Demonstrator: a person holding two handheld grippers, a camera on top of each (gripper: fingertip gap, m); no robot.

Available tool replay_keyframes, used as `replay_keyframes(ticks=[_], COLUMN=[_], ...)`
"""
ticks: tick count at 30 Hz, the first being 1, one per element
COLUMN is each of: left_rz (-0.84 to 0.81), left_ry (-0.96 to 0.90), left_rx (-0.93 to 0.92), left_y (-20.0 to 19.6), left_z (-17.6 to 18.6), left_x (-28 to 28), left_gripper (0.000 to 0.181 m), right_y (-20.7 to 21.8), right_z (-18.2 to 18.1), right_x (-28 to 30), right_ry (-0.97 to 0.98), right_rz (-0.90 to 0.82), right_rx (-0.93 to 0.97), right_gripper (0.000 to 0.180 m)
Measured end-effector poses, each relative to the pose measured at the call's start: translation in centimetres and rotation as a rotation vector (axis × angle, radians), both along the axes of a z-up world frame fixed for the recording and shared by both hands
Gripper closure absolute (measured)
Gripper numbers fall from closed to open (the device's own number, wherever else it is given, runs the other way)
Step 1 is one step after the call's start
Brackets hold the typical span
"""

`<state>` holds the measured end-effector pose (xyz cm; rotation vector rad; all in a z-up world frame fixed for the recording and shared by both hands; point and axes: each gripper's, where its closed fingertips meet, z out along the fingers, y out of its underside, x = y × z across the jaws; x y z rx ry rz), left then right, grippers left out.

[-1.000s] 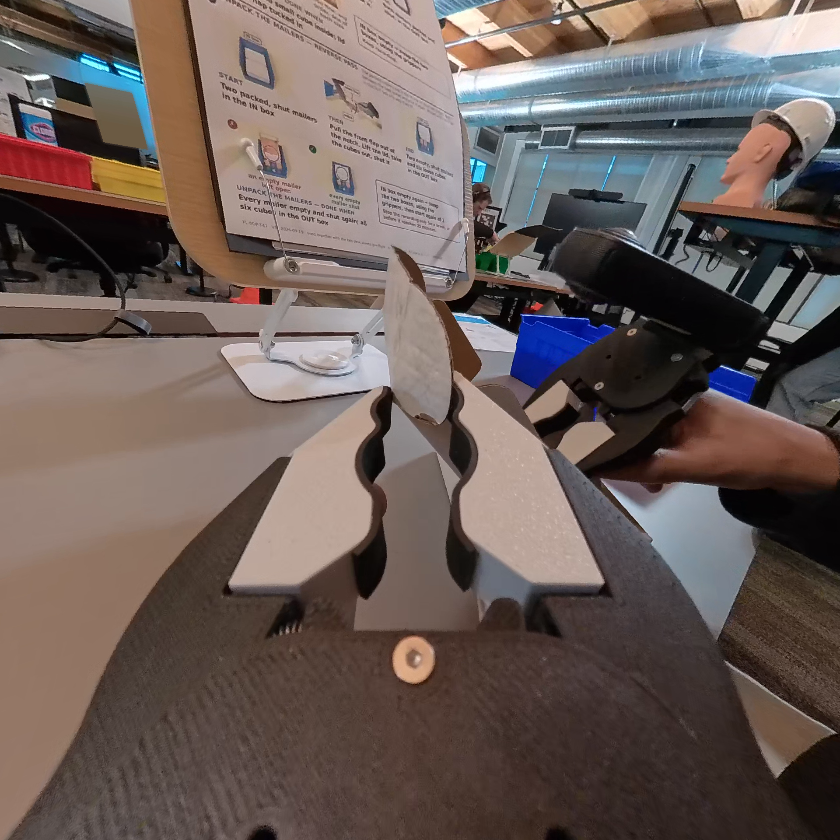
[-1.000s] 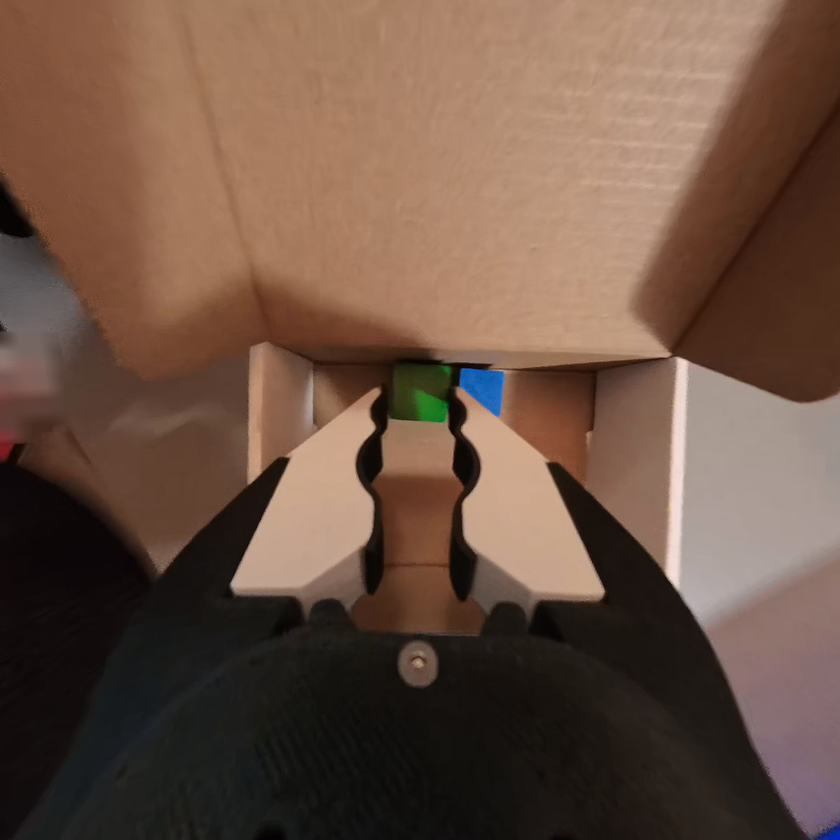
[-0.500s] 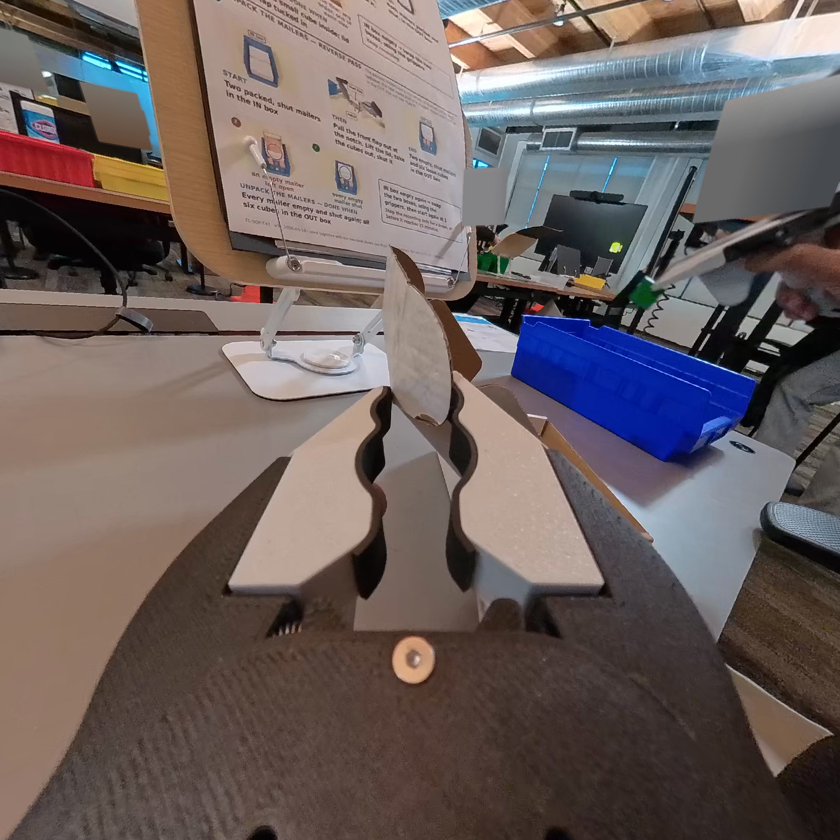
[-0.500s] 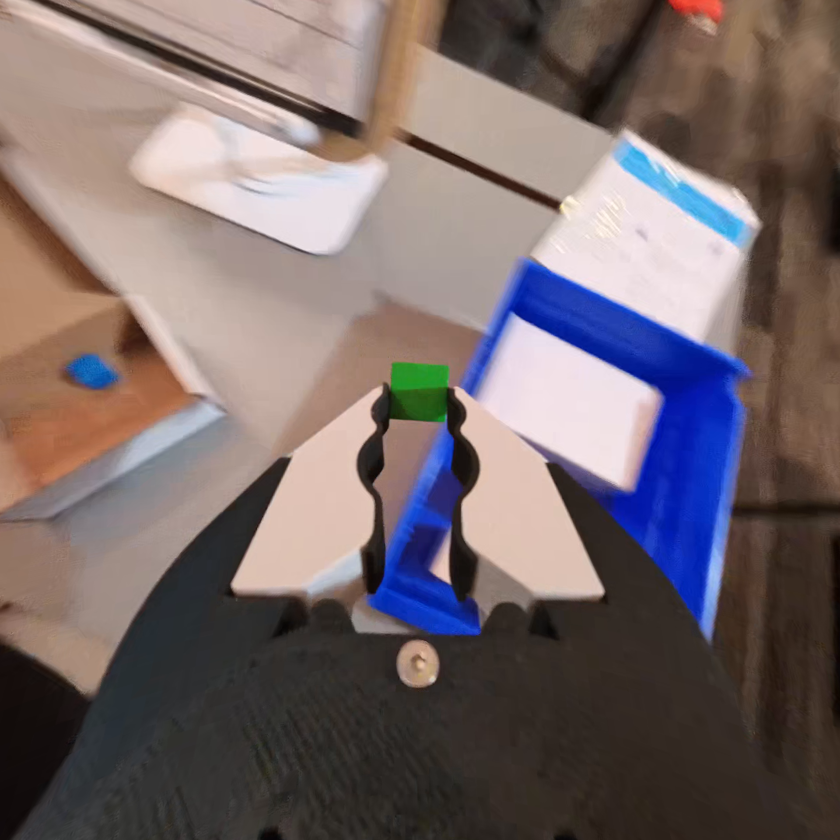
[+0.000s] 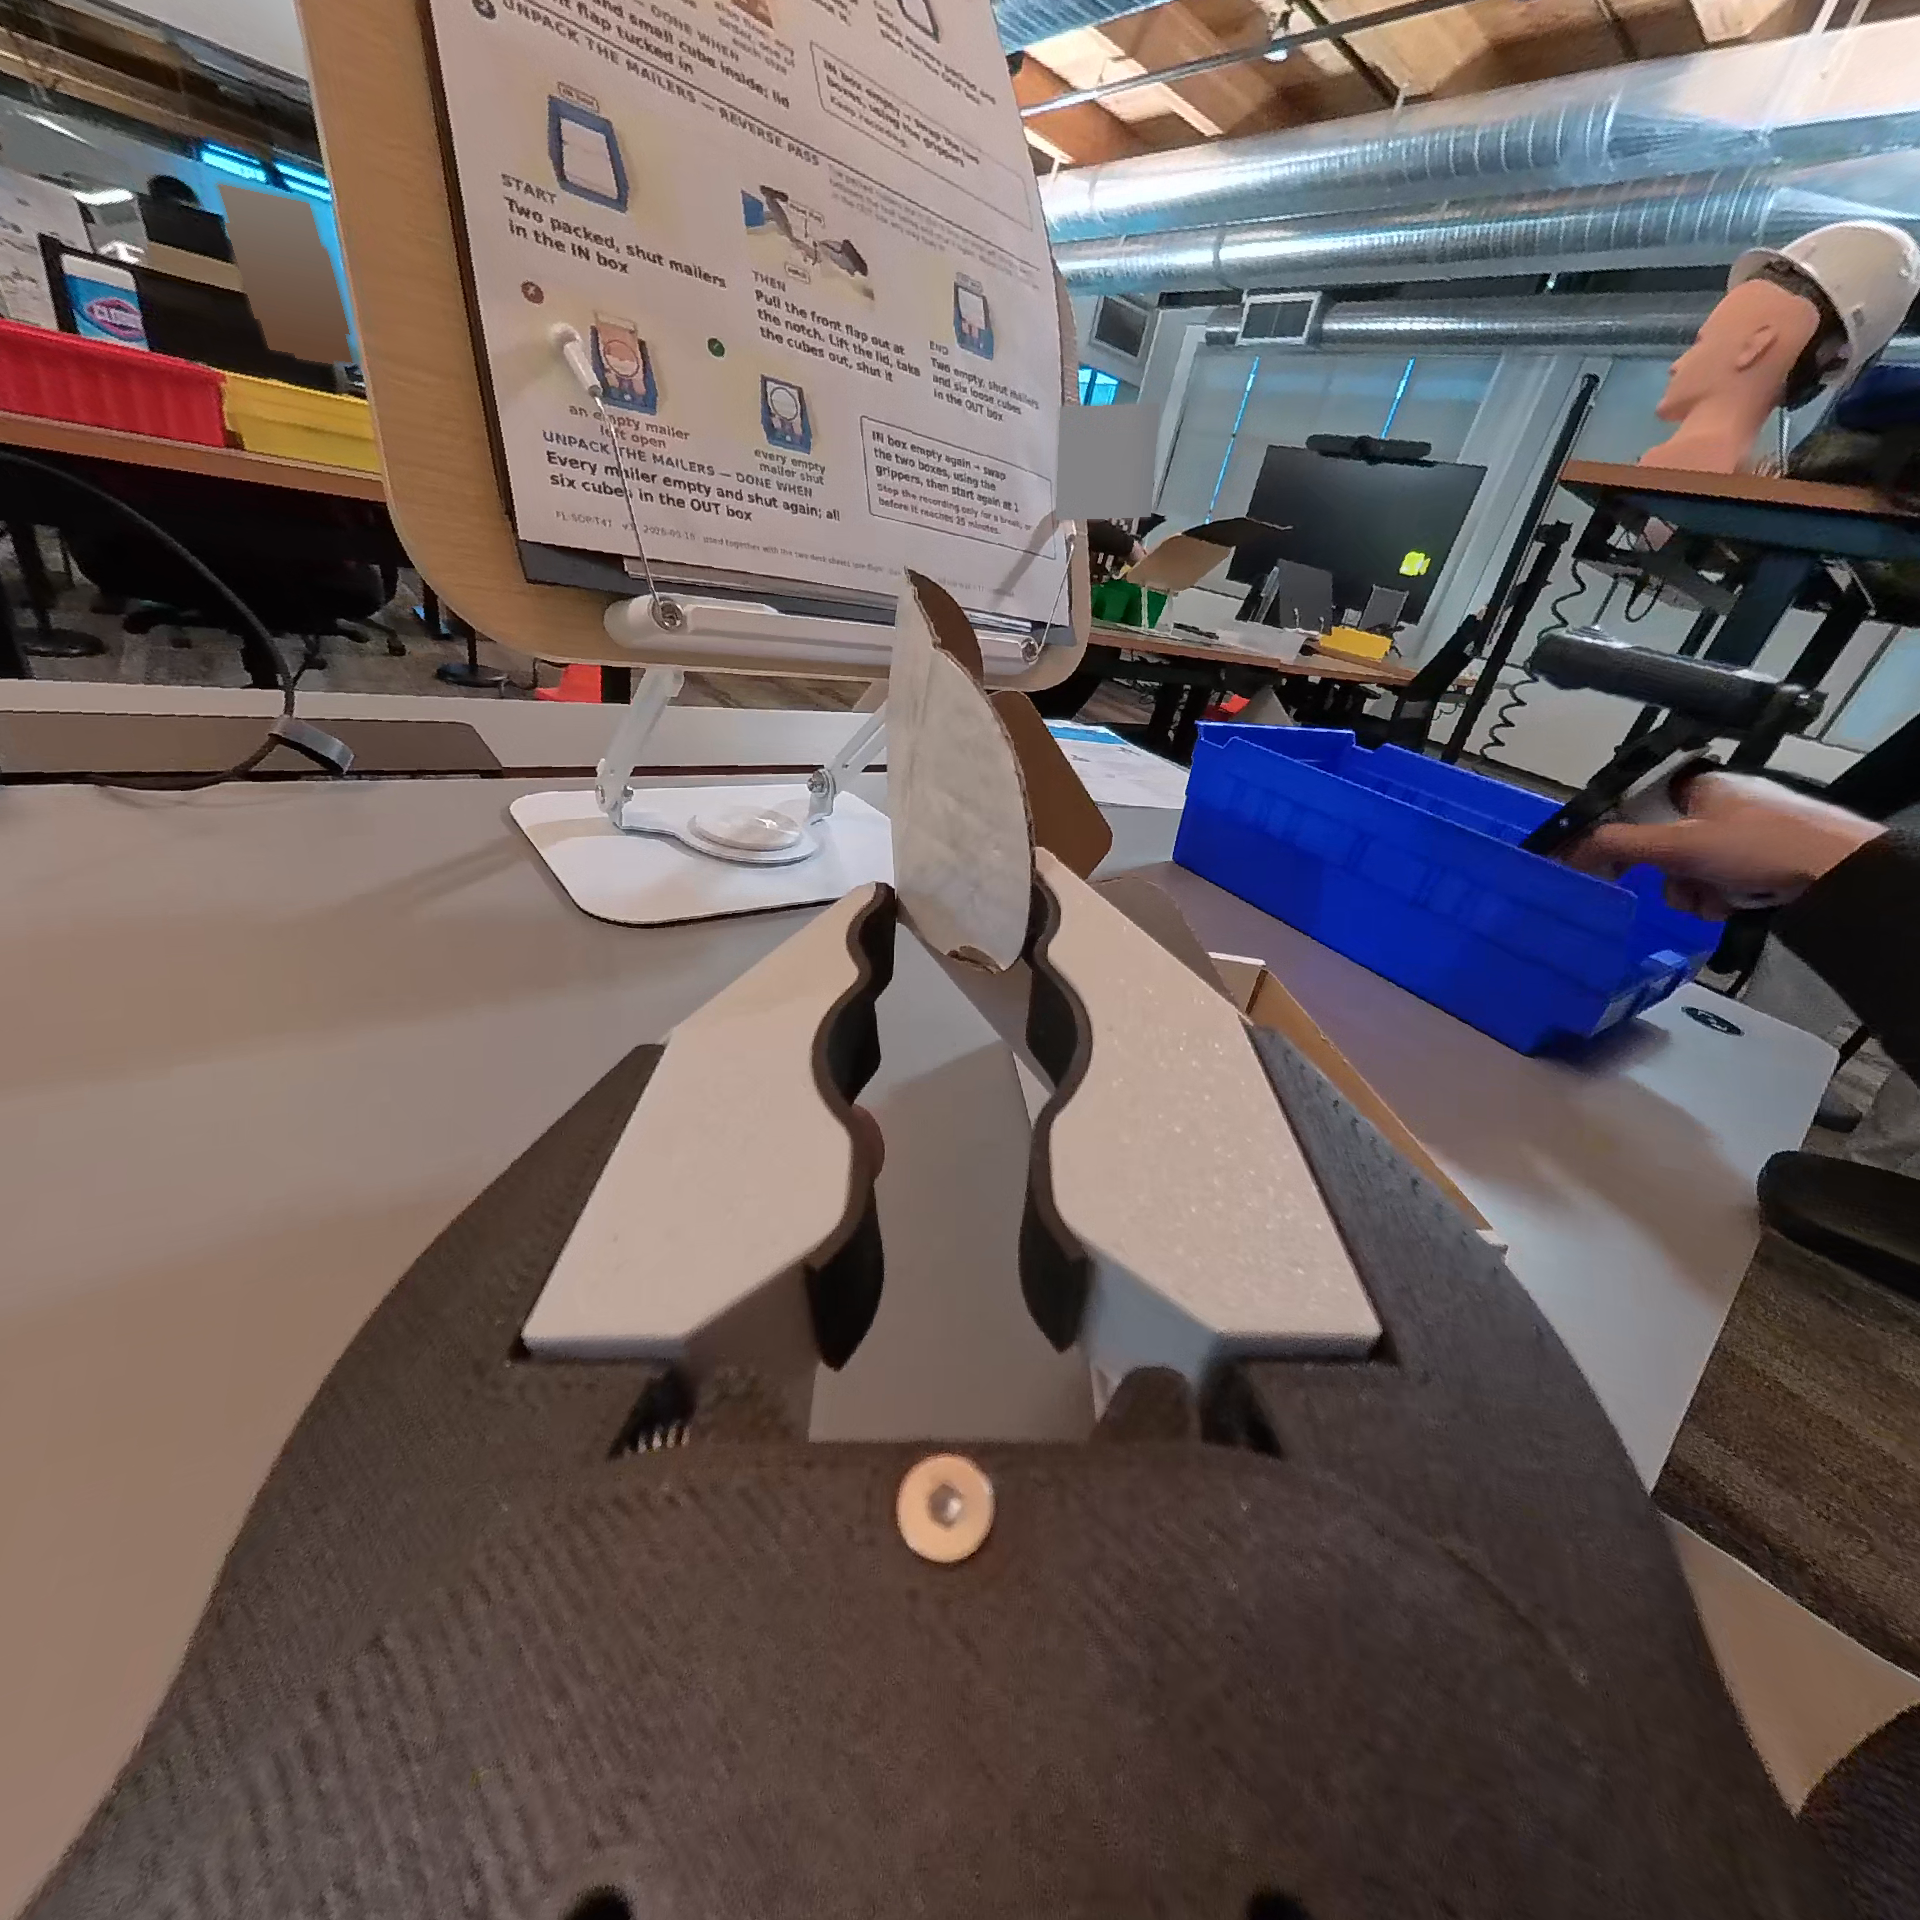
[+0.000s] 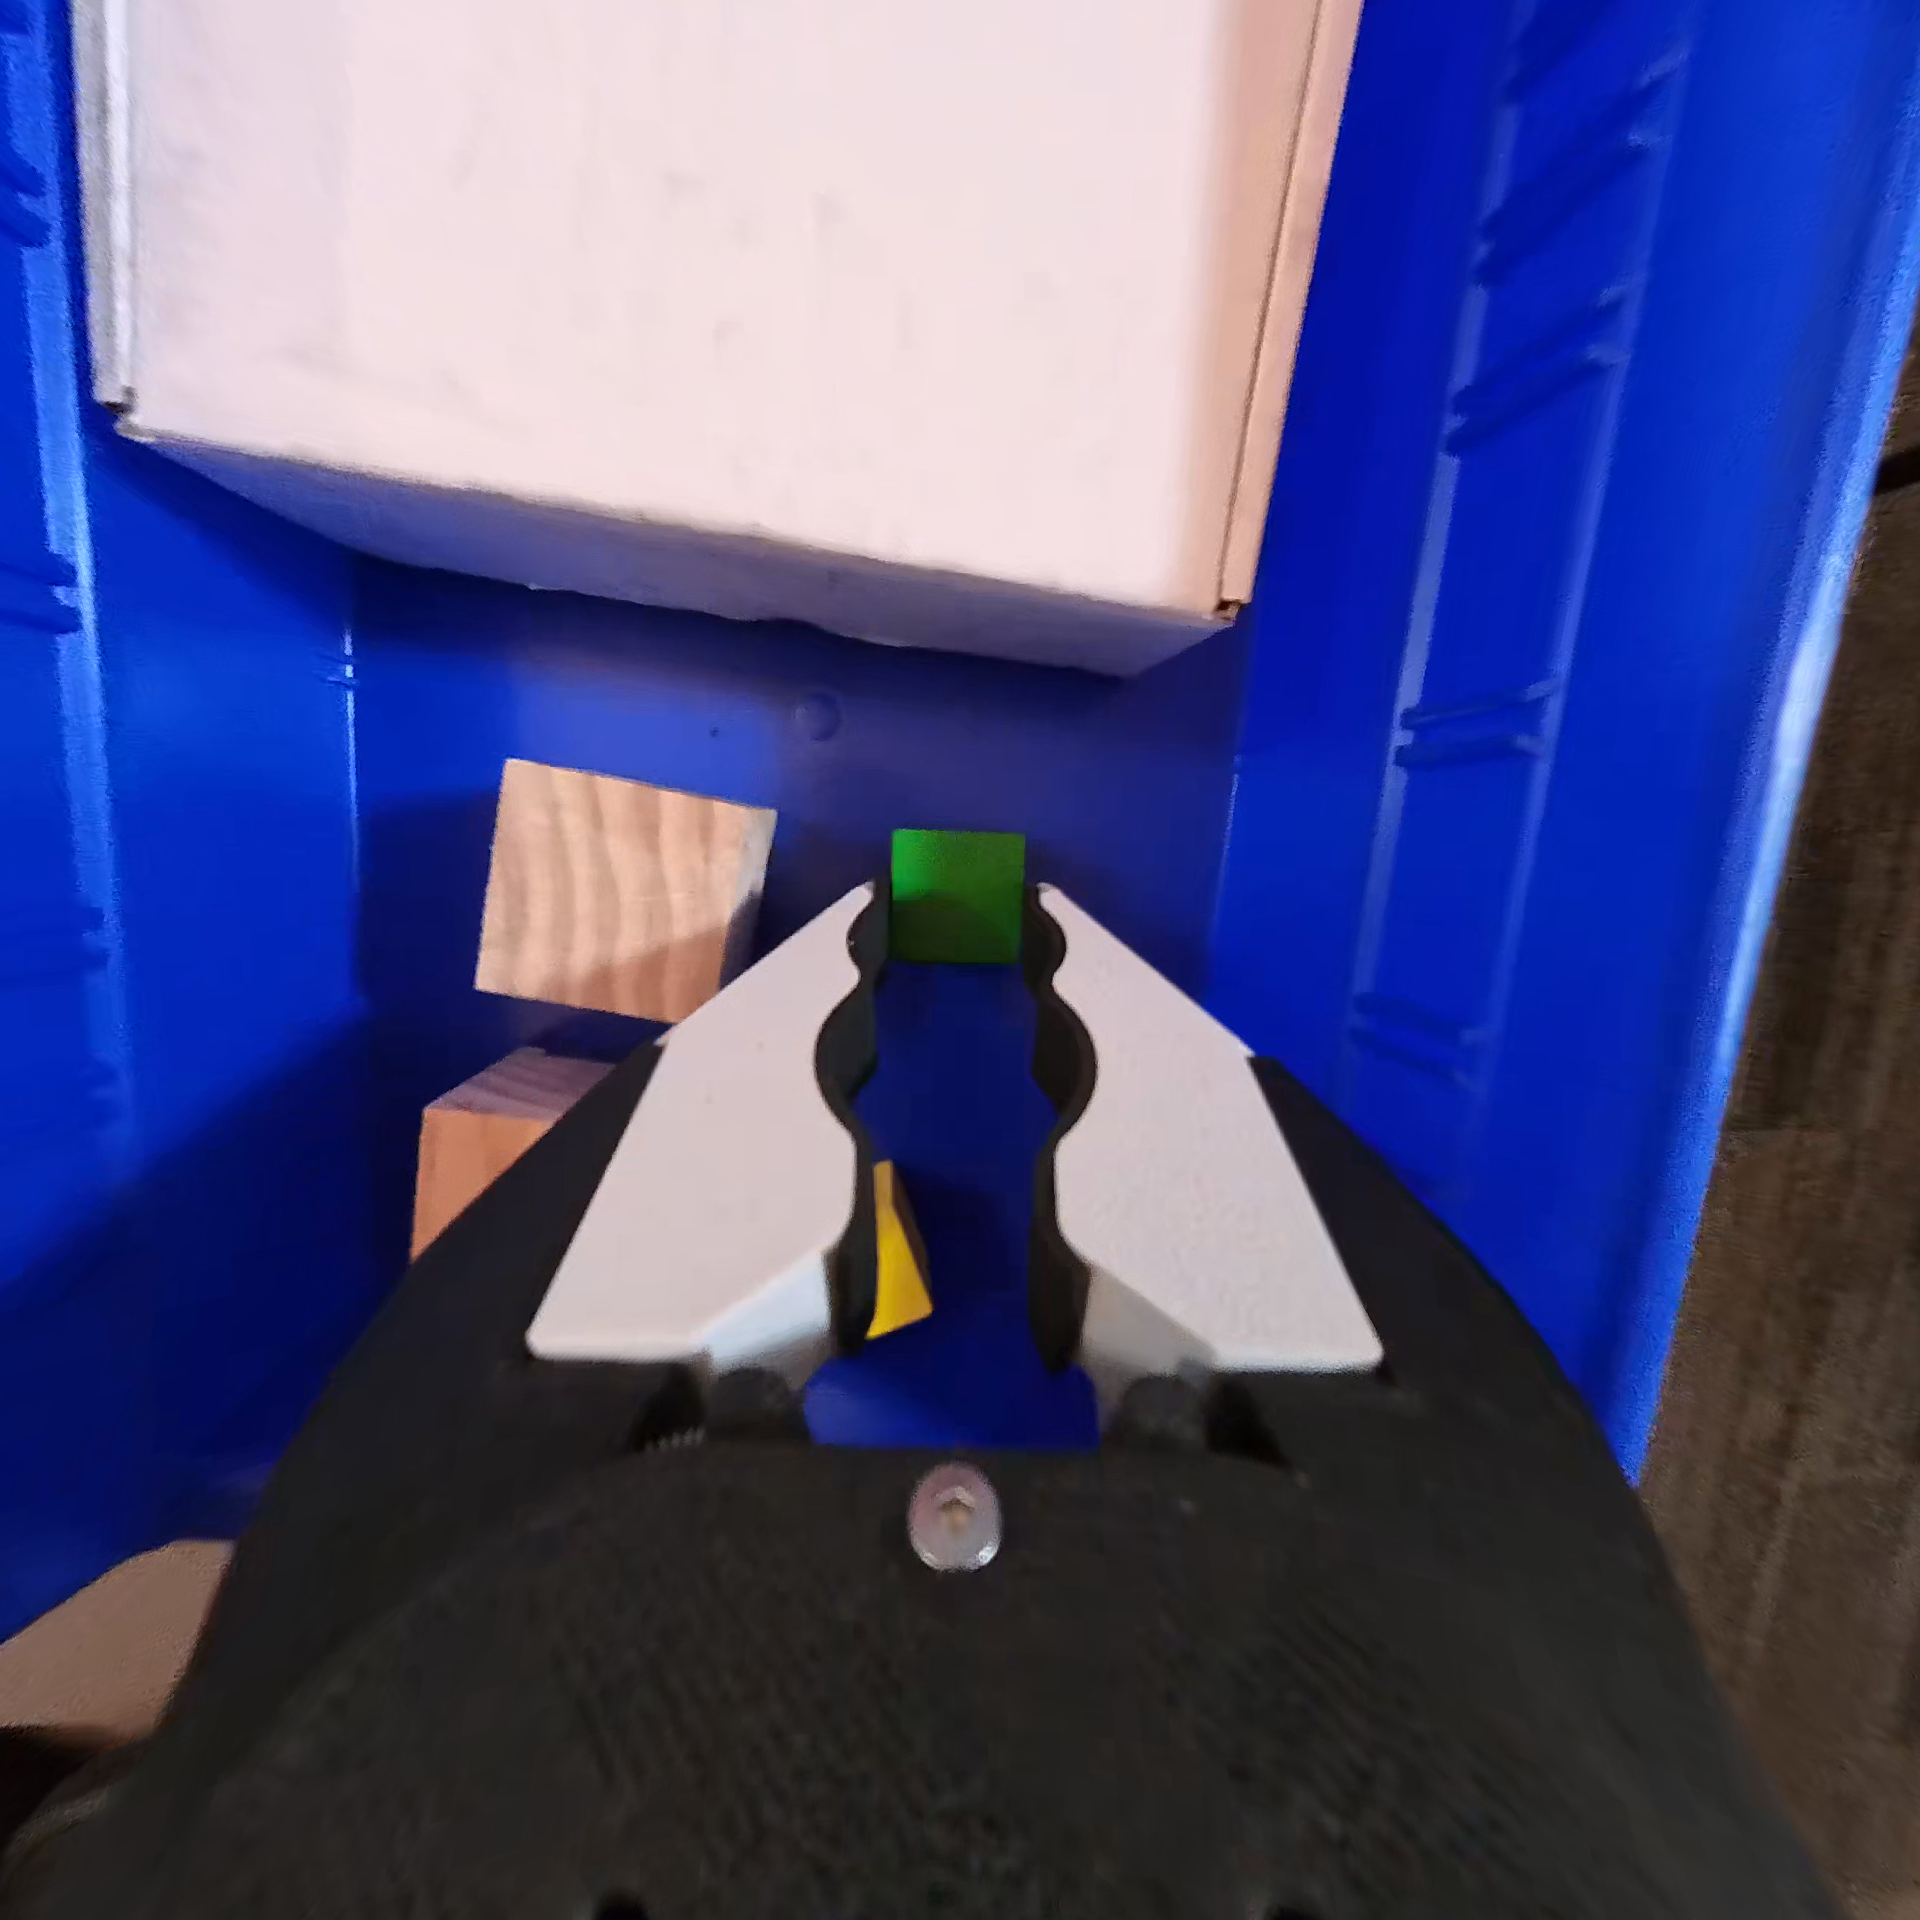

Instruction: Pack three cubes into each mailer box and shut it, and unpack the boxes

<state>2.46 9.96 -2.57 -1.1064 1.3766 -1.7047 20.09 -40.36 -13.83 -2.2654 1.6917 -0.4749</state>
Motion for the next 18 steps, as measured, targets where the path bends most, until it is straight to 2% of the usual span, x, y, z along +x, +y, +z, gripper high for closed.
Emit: replay_keyframes(ticks=[4, 8, 12, 14, 18], left_rz=[-0.001, 0.000, 0.002, 0.000, -0.006], left_ry=[0.001, -0.003, -0.007, -0.008, -0.011], left_rx=[-0.002, 0.001, 0.003, 0.006, 0.010], left_y=[0.0, 0.0, -0.1, -0.1, -0.2], left_z=[0.0, 0.0, 0.0, 0.0, 0.1], left_x=[0.0, 0.0, 0.0, 0.0, -0.2], left_gripper=[0.159, 0.159, 0.158, 0.158, 0.159], right_y=[-0.2, 3.8, 14.9, 21.5, 31.3], right_z=[2.2, 9.2, 15.2, 15.3, 12.3], right_x=[-0.3, -0.5, -3.3, -5.9, -10.0], right_ry=[-0.042, -0.223, -0.369, -0.346, -0.266], right_rz=[-0.005, 0.079, 0.382, 0.575, 0.853], right_rx=[0.001, 0.113, 0.291, 0.355, 0.352], right_gripper=[0.145, 0.138, 0.142, 0.142, 0.144])
